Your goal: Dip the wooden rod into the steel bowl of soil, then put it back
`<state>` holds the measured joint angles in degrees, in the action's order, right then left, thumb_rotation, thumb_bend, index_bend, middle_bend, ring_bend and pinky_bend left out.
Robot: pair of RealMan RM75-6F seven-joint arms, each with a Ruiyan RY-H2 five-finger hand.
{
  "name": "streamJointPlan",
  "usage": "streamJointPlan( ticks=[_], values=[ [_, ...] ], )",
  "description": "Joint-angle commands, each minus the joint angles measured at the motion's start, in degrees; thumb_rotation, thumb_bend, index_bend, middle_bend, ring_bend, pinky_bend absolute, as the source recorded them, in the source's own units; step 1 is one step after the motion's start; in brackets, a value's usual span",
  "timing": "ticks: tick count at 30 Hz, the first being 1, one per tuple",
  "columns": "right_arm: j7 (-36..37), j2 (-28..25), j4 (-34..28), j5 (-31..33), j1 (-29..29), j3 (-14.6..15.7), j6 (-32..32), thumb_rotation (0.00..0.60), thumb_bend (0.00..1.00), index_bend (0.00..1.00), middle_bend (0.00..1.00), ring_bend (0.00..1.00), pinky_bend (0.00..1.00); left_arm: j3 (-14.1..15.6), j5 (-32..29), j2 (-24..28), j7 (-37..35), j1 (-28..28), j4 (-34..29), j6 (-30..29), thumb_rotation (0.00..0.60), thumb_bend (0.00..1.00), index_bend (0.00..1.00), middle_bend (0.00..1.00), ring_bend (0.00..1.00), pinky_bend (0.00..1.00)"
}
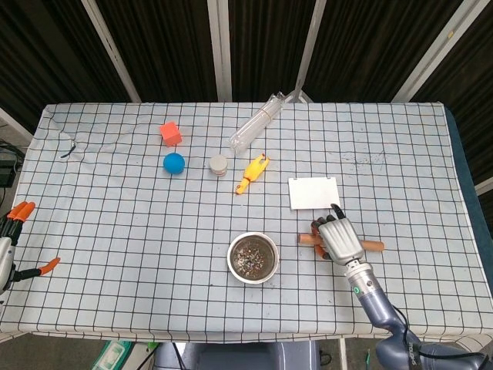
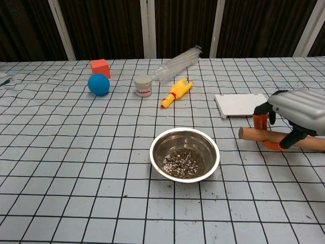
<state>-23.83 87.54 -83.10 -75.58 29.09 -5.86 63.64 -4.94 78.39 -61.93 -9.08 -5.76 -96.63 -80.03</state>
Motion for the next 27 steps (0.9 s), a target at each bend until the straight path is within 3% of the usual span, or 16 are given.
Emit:
streamJointPlan(
  ticks=[1, 12, 27],
  values=[
    [0.1, -0.2, -0.2, 0.2, 0.1, -0.1, -0.1, 0.600, 0.38, 0.70, 0.47, 0.44, 0.22, 0.0, 0.0, 0.0, 0.0, 0.0, 0.0, 0.0, 0.600, 0.05, 0.00, 0.00, 0.00, 0.00],
    [0.5, -0.2, -0.1, -0.1, 0.2, 0.1, -0.1, 0.600, 0.38, 0.72, 0.51, 0.55, 0.43, 0.0, 0.0, 0.0, 0.0, 0.0, -0.1, 0.0, 0.600, 0.05, 0.00, 0.00, 0.00, 0.00],
    [1.5, -0.5, -0.1, -0.8, 0.5, 0.3, -0.2, 0.600, 0.39, 0.77, 0.58, 0.64, 0.58, 0.0, 0.2, -0.1, 0.0, 0.1, 0.0, -0.3, 0.600, 0.05, 0.00, 0.00, 0.00, 0.00]
  ],
)
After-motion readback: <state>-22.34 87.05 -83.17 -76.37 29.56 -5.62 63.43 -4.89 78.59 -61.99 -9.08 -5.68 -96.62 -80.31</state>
